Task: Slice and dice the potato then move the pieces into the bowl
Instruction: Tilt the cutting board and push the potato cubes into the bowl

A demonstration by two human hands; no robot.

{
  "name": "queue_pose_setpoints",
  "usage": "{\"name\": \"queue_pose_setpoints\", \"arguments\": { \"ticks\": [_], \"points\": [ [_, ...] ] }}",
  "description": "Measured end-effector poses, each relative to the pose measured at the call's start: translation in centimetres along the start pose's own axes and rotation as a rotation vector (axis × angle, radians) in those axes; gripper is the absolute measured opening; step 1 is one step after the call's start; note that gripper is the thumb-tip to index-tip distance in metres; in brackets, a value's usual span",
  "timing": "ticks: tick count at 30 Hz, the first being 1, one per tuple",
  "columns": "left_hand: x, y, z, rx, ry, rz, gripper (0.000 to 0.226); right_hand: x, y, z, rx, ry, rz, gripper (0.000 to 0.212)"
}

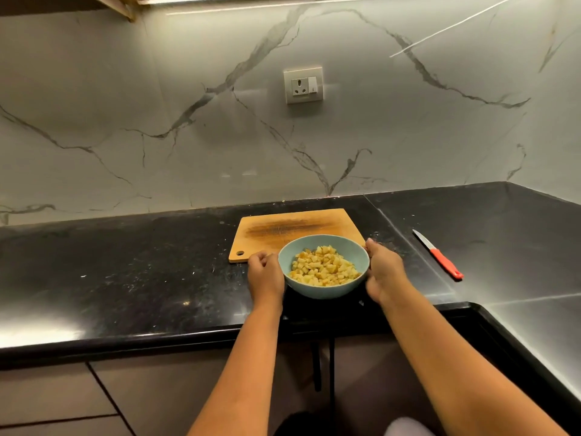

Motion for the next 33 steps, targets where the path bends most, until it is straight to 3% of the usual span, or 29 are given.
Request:
{"name": "queue_pose_setpoints", "arguments": {
  "ticks": [5,10,16,19,22,27,31,33],
  "points": [
    [-1.2,-0.7,1.6,0.068,-0.018,-0.024,0.033,-0.1,-2.0,0.7,-0.059,0.0,0.012,0.027],
    [-1.1,-1.7,2.5,-0.042,0.004,-0.094,0.036,-0.7,-0.5,1.5,-0.207,-0.144,0.15,0.038],
    [-0.2,-1.8,3.0,-0.112,0.005,-0.124,0.048,-0.5,0.4,1.7,-0.162,-0.176,0.161,0.031],
    [0.1,-0.9,4.5,-0.15,-0.061,-0.135,0.041,0.5,-0.6,1.2,-0.133,-0.17,0.147,0.026],
    [-0.3,0.6,7.3,-0.168,-0.113,-0.096,0.038,3.0,-2.9,0.6,-0.11,-0.164,0.075,0.028],
    [-0.1,3.9,15.1,-0.139,-0.348,-0.023,0.07,8.6,-7.8,-1.6,-0.046,-0.118,-0.032,0.027],
    [1.9,5.1,21.5,0.002,-0.416,0.03,0.046,13.2,-8.4,-4.3,0.022,-0.018,-0.066,0.025],
    [3.7,4.6,24.1,0.088,-0.399,0.027,0.049,15.4,-8.2,-5.1,0.079,0.007,-0.071,0.017]
  ]
}}
Point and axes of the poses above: each hand's wrist, its own x-axis towards the middle knuckle, its own z-axis out of the palm, y = z × x, the point moved 10 cm from there along x, towards the middle knuckle, and after that the axes turned 15 degrees about -z, right-handed, at the moved point
